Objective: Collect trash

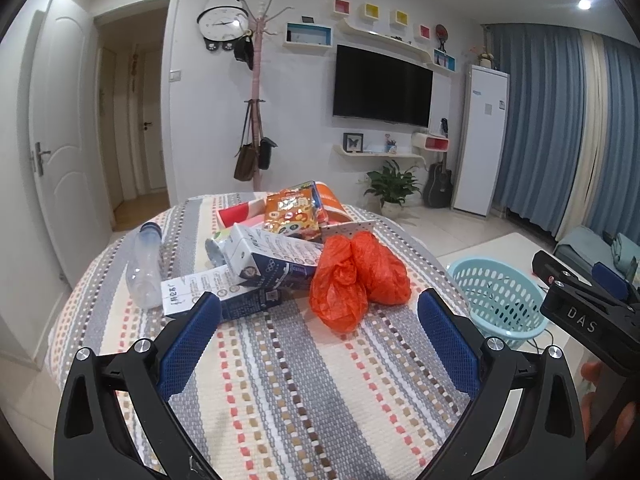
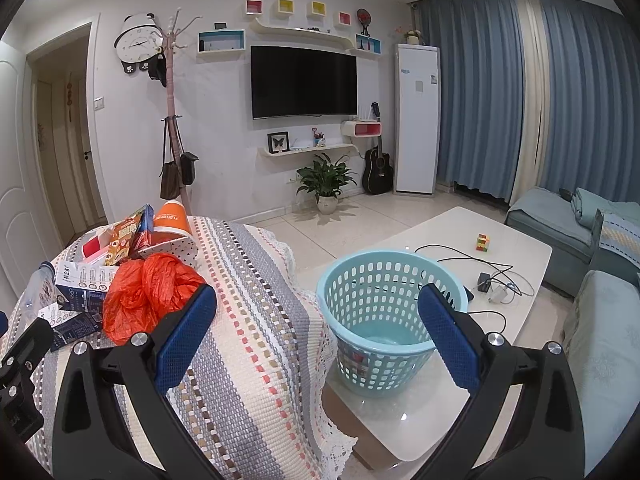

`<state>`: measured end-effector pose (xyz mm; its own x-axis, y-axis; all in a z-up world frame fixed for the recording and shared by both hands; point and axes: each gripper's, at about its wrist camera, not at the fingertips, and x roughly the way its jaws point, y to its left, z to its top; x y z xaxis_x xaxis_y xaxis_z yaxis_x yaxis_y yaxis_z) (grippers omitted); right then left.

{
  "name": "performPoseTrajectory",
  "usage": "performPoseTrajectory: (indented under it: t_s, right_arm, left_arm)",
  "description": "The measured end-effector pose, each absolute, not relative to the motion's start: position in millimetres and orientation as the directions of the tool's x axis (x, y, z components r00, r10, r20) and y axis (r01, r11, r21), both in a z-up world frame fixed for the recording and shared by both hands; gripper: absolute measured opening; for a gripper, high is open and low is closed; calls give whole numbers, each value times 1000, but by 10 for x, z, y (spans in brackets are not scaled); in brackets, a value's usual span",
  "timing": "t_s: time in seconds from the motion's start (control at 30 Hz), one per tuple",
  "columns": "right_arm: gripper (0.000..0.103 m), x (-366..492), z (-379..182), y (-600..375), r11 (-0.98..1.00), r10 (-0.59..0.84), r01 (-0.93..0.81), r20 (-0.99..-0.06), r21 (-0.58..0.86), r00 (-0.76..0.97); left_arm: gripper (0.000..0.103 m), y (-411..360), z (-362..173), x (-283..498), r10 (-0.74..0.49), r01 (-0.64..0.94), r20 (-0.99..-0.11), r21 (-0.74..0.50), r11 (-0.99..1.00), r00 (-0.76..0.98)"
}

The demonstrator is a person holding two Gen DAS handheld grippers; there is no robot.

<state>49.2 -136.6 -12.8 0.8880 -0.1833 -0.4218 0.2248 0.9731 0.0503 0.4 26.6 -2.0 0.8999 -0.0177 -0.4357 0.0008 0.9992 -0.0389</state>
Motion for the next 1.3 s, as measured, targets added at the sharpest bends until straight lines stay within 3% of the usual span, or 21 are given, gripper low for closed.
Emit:
performPoseTrajectory:
  t_s: [0.93,1.17,1.3]
  right_arm:
    - [96,532,-144,-1352,974,-160,214,-449,73,879]
    - [96,602,-183,-1227,967,-240,256,-436,-23,867]
    - [96,760,-282,-1195,985,-123,165,-490,42,863]
  left_arm:
    - [96,336,-37,32,-53,26,-446,-67,997,893]
    - [96,596,-116,189,-42,-8,-491,-99,995,870]
    - [96,853,-144,346,-18,-42,-509,-106,994,861]
